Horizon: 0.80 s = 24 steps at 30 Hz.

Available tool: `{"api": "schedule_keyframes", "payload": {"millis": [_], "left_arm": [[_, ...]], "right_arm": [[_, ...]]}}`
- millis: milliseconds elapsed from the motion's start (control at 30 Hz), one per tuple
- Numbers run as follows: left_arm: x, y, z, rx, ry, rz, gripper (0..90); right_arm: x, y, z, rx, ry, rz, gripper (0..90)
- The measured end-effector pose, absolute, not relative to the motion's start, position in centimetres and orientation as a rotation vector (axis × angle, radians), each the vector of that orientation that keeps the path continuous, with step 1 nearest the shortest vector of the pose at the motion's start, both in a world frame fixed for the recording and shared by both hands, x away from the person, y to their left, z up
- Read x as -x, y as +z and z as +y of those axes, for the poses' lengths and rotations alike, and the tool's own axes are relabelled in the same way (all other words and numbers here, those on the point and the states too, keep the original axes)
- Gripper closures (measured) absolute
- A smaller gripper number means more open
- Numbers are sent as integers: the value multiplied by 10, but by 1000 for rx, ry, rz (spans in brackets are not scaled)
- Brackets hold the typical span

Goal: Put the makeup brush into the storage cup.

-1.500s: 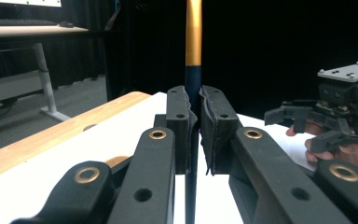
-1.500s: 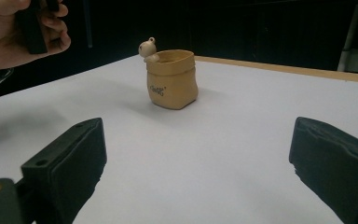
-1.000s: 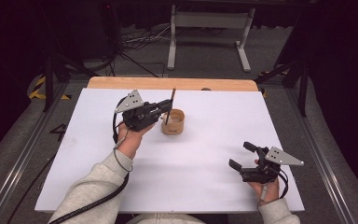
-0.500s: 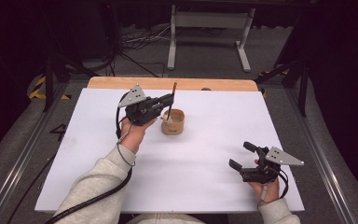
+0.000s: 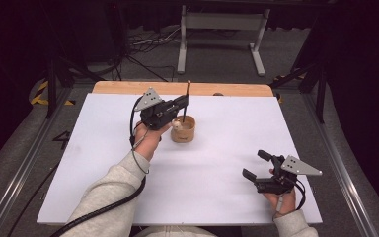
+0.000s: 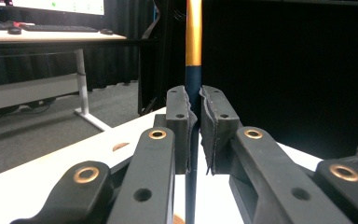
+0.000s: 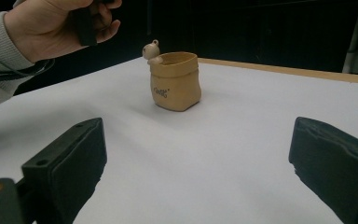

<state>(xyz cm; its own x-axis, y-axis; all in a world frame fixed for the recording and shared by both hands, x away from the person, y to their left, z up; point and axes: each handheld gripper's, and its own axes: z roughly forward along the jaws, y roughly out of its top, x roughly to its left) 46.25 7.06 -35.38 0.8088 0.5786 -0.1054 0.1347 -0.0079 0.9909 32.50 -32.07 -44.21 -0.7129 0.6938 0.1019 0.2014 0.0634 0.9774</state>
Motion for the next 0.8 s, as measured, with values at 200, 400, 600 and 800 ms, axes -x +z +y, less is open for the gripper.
{"api": "schedule_keyframes", "payload": {"millis": [200, 400, 600, 800], "left_arm": [[-467, -358, 63, -1558, 405, 579, 821], [-473, -367, 61, -1551, 425, 591, 821], [-478, -374, 61, -1554, 431, 599, 821], [-483, -381, 64, -1558, 427, 610, 820]], "right_arm": [[-325, -442, -320, -889, 1694, 1956, 44], [-325, -442, -321, -887, 1701, 1953, 44], [-324, -442, -320, -876, 1711, 1956, 44], [-324, -442, -320, -875, 1713, 1956, 44]]}}
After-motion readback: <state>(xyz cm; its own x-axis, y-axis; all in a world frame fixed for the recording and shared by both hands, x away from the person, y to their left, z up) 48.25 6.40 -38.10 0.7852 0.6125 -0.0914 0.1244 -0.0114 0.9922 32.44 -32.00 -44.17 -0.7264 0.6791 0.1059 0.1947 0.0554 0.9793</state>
